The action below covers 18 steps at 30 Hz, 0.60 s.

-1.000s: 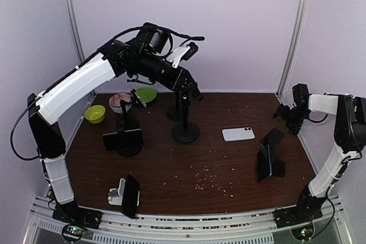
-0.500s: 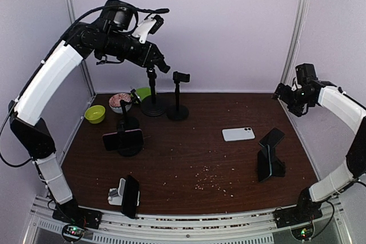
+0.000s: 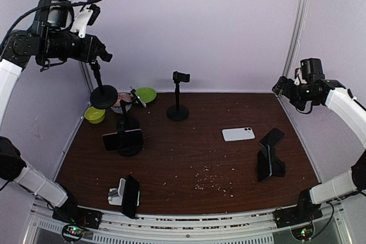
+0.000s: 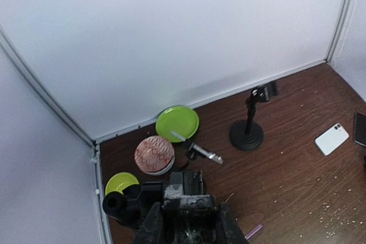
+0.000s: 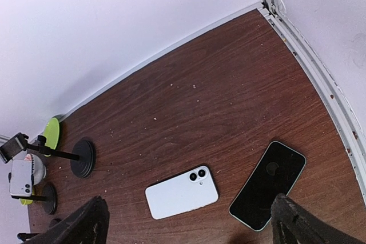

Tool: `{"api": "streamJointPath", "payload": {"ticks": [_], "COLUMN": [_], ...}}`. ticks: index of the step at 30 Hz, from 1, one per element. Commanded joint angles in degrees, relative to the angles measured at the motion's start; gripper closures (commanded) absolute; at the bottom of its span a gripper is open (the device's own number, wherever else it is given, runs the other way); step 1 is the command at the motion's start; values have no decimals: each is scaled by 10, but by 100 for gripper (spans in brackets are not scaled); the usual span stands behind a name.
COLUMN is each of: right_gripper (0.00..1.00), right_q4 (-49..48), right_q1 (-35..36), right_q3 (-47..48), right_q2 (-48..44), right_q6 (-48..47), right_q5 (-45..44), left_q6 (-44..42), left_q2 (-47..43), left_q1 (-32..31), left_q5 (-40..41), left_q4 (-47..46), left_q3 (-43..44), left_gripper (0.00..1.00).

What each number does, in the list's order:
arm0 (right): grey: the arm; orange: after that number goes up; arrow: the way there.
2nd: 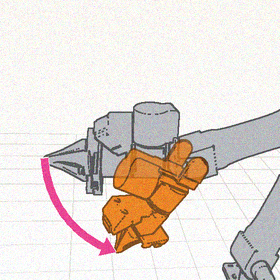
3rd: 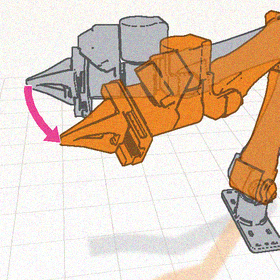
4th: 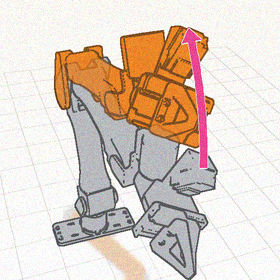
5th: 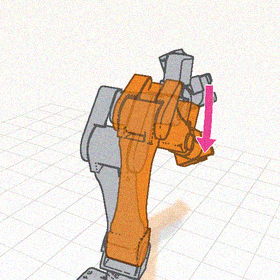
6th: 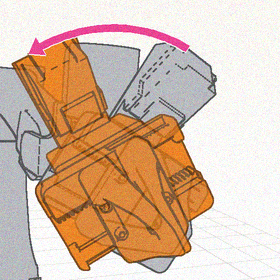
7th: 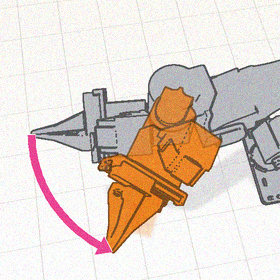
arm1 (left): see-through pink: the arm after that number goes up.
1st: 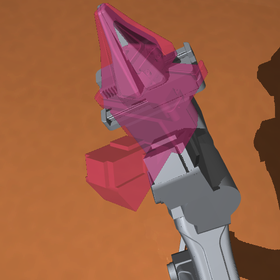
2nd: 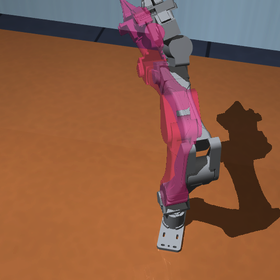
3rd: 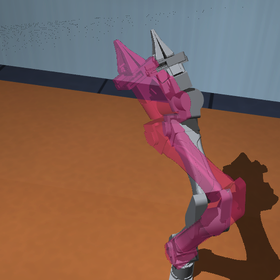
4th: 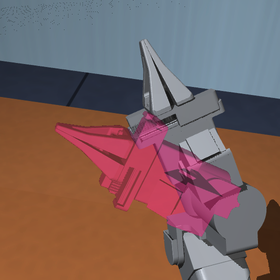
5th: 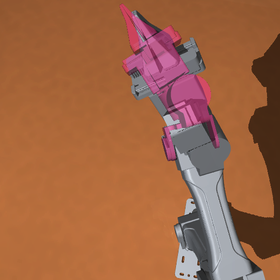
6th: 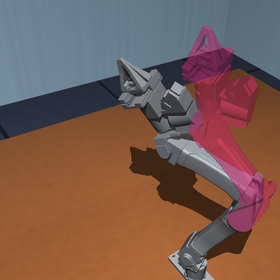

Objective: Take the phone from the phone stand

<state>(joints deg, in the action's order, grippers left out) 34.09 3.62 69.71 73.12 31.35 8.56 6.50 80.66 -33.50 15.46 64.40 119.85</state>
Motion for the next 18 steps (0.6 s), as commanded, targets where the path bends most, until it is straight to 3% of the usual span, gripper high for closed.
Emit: {"api": "streamJointPath", "payload": {"ticks": [1, 10, 18], "right_gripper": [1, 0, 0], "right_q4": [-5, 4, 4], "right_q1": [13, 42, 54], "right_q3": [5, 6, -4], "right_q2": [-26, -37, -42], "right_q6": [-12, -16, -18], "right_q5": [10, 20, 37], "left_q6": [12, 90, 110], "left_q2": [-45, -123, -153], "left_q1": [47, 162, 219], "left_q5": [28, -38, -86], "left_q4": [-69, -116, -183], "left_q3": [-81, -271, -396], "left_gripper": [100, 100, 100]}}
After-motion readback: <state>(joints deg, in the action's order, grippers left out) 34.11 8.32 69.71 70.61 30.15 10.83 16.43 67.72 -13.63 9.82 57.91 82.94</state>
